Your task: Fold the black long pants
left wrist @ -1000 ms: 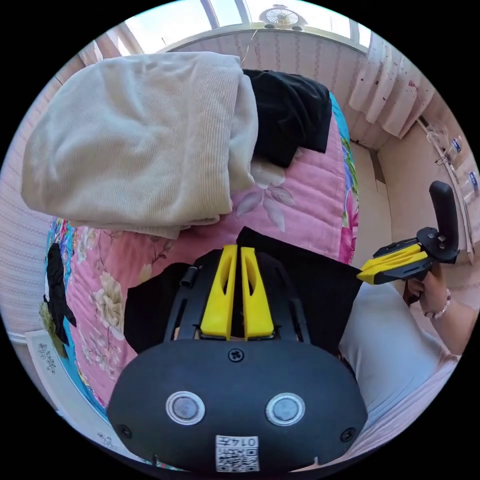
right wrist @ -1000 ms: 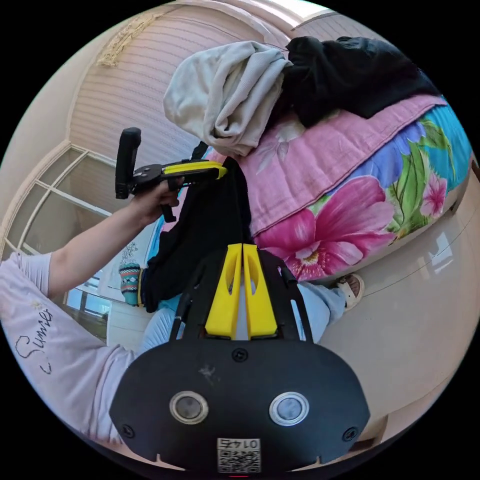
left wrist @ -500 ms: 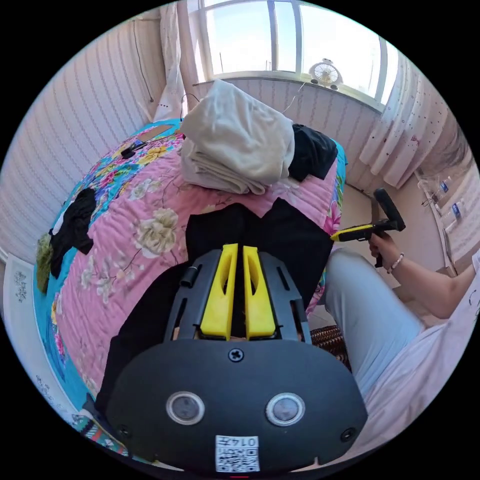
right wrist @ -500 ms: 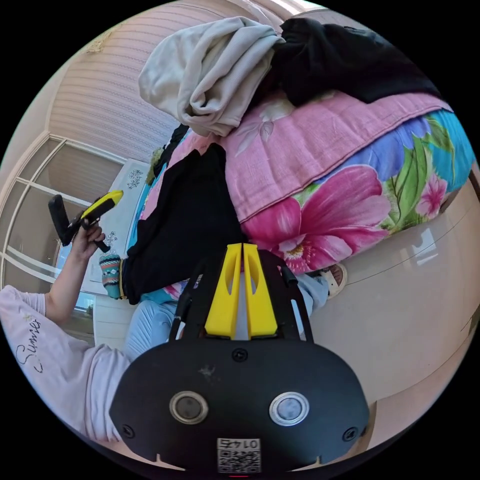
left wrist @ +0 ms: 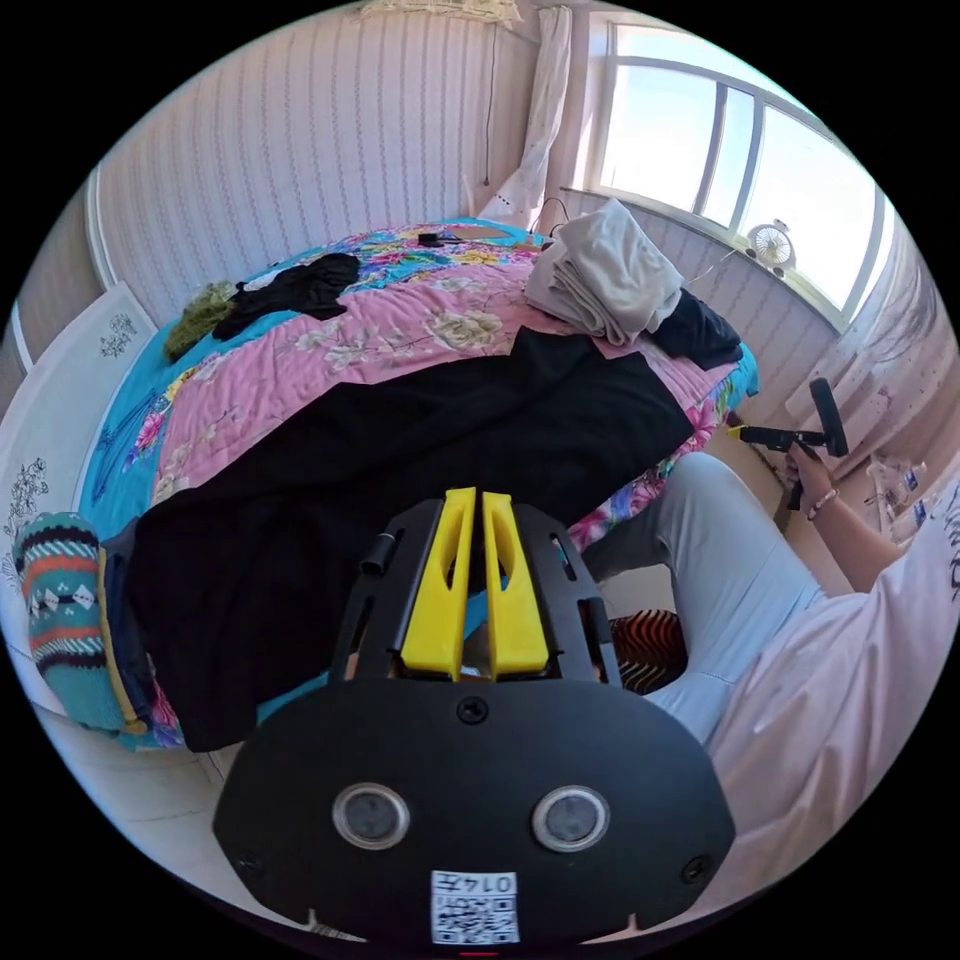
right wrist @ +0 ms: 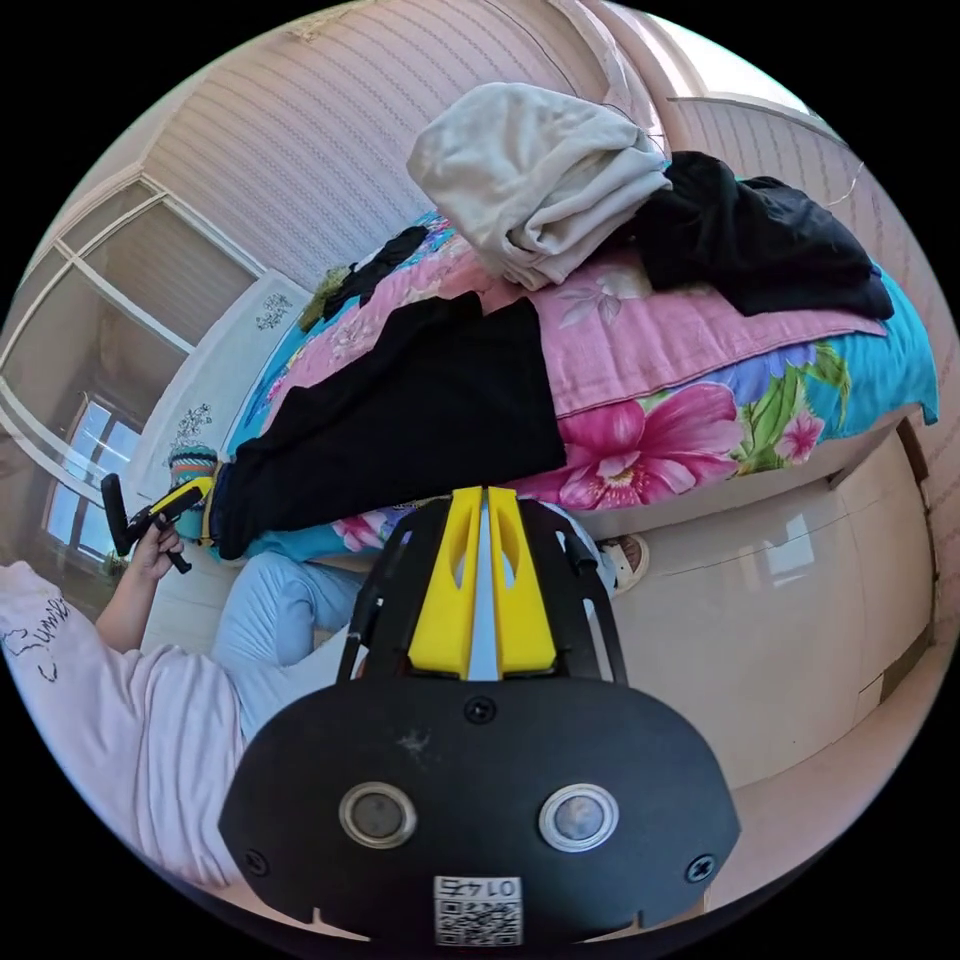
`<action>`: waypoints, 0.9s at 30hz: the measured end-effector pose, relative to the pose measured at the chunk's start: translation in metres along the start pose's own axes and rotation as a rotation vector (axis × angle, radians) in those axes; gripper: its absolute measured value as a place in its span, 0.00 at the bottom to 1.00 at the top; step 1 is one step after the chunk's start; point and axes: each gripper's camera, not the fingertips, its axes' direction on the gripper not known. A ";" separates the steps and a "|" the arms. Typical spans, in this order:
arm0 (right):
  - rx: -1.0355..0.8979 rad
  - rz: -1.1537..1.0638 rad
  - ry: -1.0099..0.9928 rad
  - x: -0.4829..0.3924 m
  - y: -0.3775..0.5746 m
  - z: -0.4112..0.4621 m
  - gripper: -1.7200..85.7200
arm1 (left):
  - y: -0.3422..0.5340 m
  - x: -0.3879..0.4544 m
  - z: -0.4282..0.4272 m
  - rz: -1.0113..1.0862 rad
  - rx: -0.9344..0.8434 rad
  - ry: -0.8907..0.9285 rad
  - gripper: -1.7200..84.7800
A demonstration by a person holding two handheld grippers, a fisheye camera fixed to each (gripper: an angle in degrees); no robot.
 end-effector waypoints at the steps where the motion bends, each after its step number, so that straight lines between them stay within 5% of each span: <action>1: -0.002 -0.015 0.002 -0.006 -0.003 0.004 0.03 | 0.007 -0.008 0.004 -0.007 0.012 0.009 0.01; 9: -0.046 -0.288 0.140 -0.098 -0.092 0.100 0.06 | -0.035 -0.070 0.096 0.052 -0.018 0.120 0.01; 17: -0.029 -0.209 0.253 -0.101 -0.230 0.200 0.14 | -0.184 -0.105 0.222 0.158 0.043 0.430 0.07; 27: -0.241 0.002 0.161 -0.065 -0.279 0.313 0.07 | -0.312 -0.087 0.406 0.108 -0.392 0.605 0.07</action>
